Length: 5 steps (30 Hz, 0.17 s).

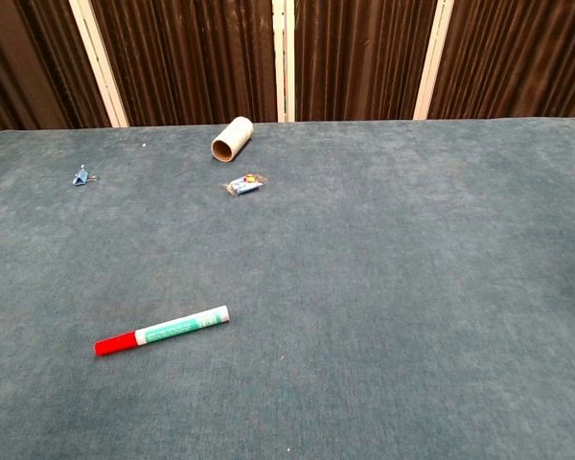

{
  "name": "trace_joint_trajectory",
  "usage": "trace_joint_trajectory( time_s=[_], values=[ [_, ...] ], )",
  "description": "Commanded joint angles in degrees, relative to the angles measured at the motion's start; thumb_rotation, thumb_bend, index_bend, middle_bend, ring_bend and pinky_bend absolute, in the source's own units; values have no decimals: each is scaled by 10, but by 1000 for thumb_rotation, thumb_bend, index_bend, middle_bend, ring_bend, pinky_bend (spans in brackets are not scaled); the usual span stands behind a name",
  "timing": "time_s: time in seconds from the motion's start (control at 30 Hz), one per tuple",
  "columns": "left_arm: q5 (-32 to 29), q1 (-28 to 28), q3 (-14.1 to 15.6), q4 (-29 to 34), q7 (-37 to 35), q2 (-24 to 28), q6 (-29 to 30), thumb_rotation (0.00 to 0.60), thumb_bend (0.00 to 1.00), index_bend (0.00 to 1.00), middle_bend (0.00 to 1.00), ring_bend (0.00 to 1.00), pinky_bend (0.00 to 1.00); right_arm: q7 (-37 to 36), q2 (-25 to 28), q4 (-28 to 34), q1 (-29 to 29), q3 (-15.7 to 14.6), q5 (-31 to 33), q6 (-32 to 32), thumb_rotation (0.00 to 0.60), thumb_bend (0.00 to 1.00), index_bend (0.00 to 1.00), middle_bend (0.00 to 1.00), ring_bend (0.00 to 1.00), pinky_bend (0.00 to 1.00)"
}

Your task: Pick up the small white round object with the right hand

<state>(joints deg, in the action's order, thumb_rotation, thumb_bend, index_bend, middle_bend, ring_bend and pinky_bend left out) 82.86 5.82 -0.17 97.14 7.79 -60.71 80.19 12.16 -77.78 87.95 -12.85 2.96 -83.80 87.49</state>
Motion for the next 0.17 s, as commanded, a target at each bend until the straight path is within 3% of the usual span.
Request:
trace_joint_trajectory(
  time_s=[0.03,0.17],
  values=[
    [0,0,1,-3,1,-2,-1,600,69,0,0,0,0,-38,17,-28,28,-21,-21,20,600,213,102,0,0,0],
    [2,-1,4,-7,3,-5,-1,600,70,0,0,0,0,-53,24,-30,34,-13,-21,22,600,210,83,0,0,0]
  ],
)
